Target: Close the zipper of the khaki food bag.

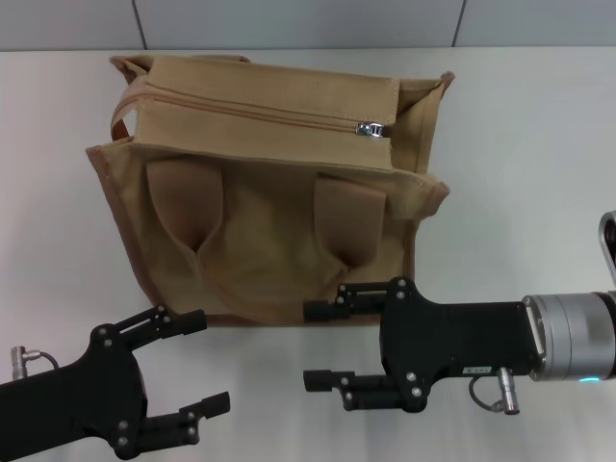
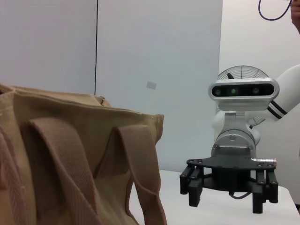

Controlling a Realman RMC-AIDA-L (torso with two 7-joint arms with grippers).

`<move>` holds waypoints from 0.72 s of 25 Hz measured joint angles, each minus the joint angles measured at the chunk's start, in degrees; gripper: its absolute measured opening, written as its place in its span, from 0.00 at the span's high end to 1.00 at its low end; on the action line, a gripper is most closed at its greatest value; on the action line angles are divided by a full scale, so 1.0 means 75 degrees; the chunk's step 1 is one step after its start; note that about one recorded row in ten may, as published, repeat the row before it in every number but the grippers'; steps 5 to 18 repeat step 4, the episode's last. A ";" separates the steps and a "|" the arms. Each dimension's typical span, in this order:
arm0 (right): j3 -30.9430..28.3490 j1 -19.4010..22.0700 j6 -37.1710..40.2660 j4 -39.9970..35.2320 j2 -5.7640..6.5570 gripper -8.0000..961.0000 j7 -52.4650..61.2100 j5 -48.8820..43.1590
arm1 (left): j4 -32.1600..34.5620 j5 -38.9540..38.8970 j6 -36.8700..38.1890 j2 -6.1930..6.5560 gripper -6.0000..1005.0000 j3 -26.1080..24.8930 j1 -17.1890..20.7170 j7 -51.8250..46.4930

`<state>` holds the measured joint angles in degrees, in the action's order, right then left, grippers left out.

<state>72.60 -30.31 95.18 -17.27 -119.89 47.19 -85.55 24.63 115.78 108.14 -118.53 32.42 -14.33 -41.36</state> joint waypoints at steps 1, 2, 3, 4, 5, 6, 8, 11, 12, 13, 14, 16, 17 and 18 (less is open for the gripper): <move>0.0008 -0.0001 0.0000 0.0011 0.0000 0.34 0.0000 0.0054 | 0.0000 -0.0003 0.0001 0.0000 0.18 0.0001 0.0004 0.0000; 0.0025 -0.0001 0.0000 0.0025 0.0000 0.34 0.0000 0.0118 | 0.0001 -0.0005 0.0005 0.0000 0.18 -0.0001 0.0014 0.0001; 0.0040 -0.0001 0.0000 0.0043 0.0000 0.34 0.0000 0.0188 | 0.0001 -0.0006 0.0014 0.0000 0.18 -0.0003 0.0027 0.0002; 0.0042 0.0000 0.0000 0.0057 0.0000 0.34 0.0000 0.0228 | 0.0003 -0.0006 0.0017 0.0000 0.18 -0.0007 0.0036 0.0002; 0.0042 0.0000 0.0000 0.0057 0.0000 0.34 0.0000 0.0228 | 0.0003 -0.0006 0.0017 0.0000 0.18 -0.0007 0.0036 0.0002; 0.0042 0.0000 0.0000 0.0057 0.0000 0.34 0.0000 0.0228 | 0.0003 -0.0006 0.0017 0.0000 0.18 -0.0007 0.0036 0.0002; 0.0042 0.0000 0.0000 0.0057 0.0000 0.34 0.0000 0.0228 | 0.0003 -0.0006 0.0017 0.0000 0.18 -0.0007 0.0036 0.0002; 0.0042 0.0000 0.0000 0.0057 0.0000 0.34 0.0000 0.0228 | 0.0003 -0.0006 0.0017 0.0000 0.18 -0.0007 0.0036 0.0002; 0.0042 0.0000 0.0000 0.0057 0.0000 0.34 0.0000 0.0228 | 0.0003 -0.0006 0.0017 0.0000 0.18 -0.0007 0.0036 0.0002; 0.0042 0.0000 0.0000 0.0057 0.0000 0.34 0.0000 0.0228 | 0.0003 -0.0006 0.0017 0.0000 0.18 -0.0007 0.0036 0.0002; 0.0042 0.0000 0.0000 0.0057 0.0000 0.34 0.0000 0.0228 | 0.0003 -0.0006 0.0017 0.0000 0.18 -0.0007 0.0036 0.0002; 0.0042 0.0000 0.0000 0.0057 0.0000 0.34 0.0000 0.0228 | 0.0003 -0.0006 0.0017 0.0000 0.18 -0.0007 0.0036 0.0002; 0.0042 0.0000 0.0000 0.0057 0.0000 0.34 0.0000 0.0228 | 0.0003 -0.0006 0.0017 0.0000 0.18 -0.0007 0.0036 0.0002; 0.0042 0.0000 0.0000 0.0057 0.0000 0.34 0.0000 0.0228 | 0.0003 -0.0006 0.0017 0.0000 0.18 -0.0007 0.0036 0.0002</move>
